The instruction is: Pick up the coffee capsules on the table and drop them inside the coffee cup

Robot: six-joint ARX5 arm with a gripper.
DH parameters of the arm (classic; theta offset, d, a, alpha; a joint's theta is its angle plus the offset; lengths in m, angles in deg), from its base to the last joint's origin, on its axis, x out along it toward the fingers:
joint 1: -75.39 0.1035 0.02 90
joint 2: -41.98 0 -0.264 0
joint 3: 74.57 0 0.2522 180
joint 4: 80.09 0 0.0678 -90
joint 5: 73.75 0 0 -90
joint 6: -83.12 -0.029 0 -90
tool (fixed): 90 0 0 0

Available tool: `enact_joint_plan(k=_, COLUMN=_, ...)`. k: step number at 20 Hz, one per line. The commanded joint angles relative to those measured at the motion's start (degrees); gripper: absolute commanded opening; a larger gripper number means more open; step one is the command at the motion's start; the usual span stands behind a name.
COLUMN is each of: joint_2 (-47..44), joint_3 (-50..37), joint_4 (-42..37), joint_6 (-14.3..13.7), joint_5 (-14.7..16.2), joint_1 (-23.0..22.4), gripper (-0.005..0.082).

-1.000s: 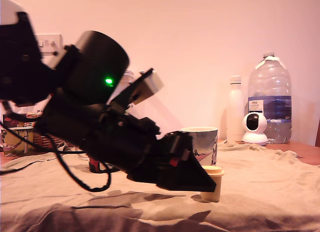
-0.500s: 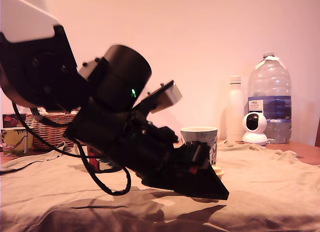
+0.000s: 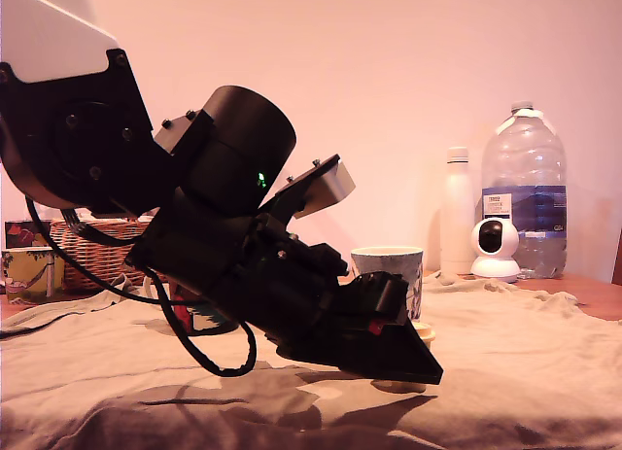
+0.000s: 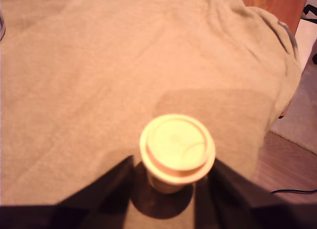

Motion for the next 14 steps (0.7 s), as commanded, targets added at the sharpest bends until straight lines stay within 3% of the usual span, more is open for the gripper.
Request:
enact_joint_plan(k=1, joint_2=-0.87, joint_3=0.24, joint_4=-0.92, joint_6=-0.31, joint_5=-0.02, joint_1=-0.26, gripper=0.0242)
enact_joint_plan(k=14, joint_2=-0.81, joint_3=1.27, joint_4=-3.85, joint_6=-0.31, joint_5=0.02, joint_1=-0.07, gripper=0.0213)
